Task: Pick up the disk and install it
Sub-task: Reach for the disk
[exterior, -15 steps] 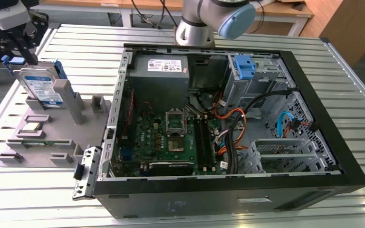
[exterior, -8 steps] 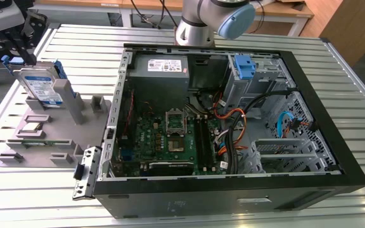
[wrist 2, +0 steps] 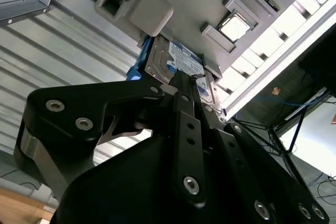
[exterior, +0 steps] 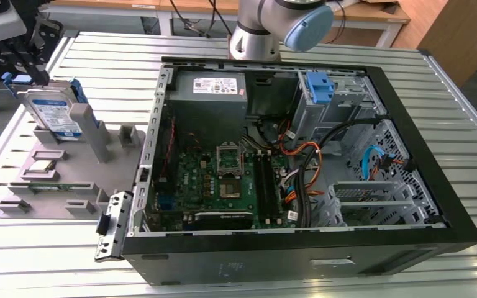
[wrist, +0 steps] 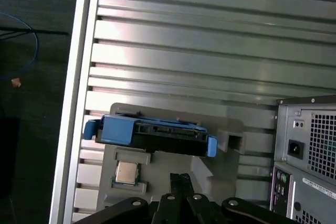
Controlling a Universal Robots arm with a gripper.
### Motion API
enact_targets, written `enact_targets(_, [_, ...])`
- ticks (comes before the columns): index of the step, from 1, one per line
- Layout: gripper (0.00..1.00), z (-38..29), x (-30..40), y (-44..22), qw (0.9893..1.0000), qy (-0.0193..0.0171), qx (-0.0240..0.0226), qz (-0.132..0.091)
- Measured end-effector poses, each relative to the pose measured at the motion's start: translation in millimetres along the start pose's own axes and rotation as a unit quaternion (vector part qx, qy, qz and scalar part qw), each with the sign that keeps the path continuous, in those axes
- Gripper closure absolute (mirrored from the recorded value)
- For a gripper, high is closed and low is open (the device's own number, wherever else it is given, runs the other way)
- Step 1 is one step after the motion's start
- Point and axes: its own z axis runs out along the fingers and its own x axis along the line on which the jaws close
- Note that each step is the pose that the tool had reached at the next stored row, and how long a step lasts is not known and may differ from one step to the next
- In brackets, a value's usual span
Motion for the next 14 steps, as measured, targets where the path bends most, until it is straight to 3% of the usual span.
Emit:
enact_targets(8, [0.9, 4.1, 3.2, 18.6, 1.0, -0.0002, 0.0, 0.001])
enact_targets(14, [0.9, 6.2, 15.7, 21.4, 1.0, -0.0001, 0.0001, 0.003])
